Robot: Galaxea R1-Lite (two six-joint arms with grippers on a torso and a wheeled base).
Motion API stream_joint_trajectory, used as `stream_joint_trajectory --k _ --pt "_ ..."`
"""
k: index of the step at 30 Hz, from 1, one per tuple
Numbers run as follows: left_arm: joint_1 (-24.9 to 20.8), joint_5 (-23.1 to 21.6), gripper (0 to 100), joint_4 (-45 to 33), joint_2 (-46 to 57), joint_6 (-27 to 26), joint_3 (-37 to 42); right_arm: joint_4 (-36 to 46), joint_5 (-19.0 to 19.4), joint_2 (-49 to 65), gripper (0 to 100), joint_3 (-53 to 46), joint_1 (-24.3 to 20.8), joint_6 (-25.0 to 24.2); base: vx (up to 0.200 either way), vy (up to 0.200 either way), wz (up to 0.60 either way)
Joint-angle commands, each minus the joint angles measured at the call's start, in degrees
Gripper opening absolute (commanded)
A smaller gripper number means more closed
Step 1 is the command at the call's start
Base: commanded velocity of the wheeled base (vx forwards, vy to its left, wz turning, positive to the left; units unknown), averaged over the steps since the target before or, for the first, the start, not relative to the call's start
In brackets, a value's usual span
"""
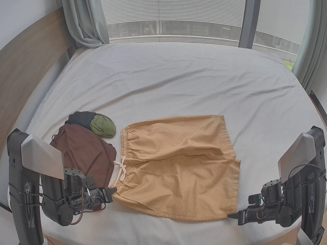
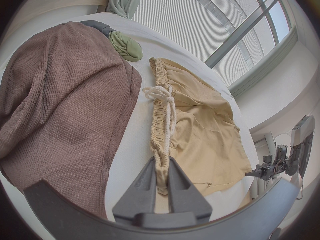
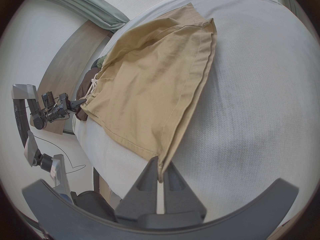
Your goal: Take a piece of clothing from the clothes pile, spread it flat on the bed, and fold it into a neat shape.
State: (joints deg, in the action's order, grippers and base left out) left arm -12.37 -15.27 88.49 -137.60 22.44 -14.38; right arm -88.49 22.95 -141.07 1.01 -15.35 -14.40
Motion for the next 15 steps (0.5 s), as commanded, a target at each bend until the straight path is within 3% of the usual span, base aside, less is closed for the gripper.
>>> stream_joint_trajectory --k 1,15 --pt "-0.3 0.0 0 0.0 -0.2 0.1 0.0 0.0 0.0 -0.3 100 -0.2 -0.1 -0.1 0.0 0.0 0.0" --pt "-0.7 0.0 0 0.0 -0.1 0.2 -0.1 -0.1 -0.1 -3.2 100 2.0 -0.1 -0.4 0.0 0.0 0.0"
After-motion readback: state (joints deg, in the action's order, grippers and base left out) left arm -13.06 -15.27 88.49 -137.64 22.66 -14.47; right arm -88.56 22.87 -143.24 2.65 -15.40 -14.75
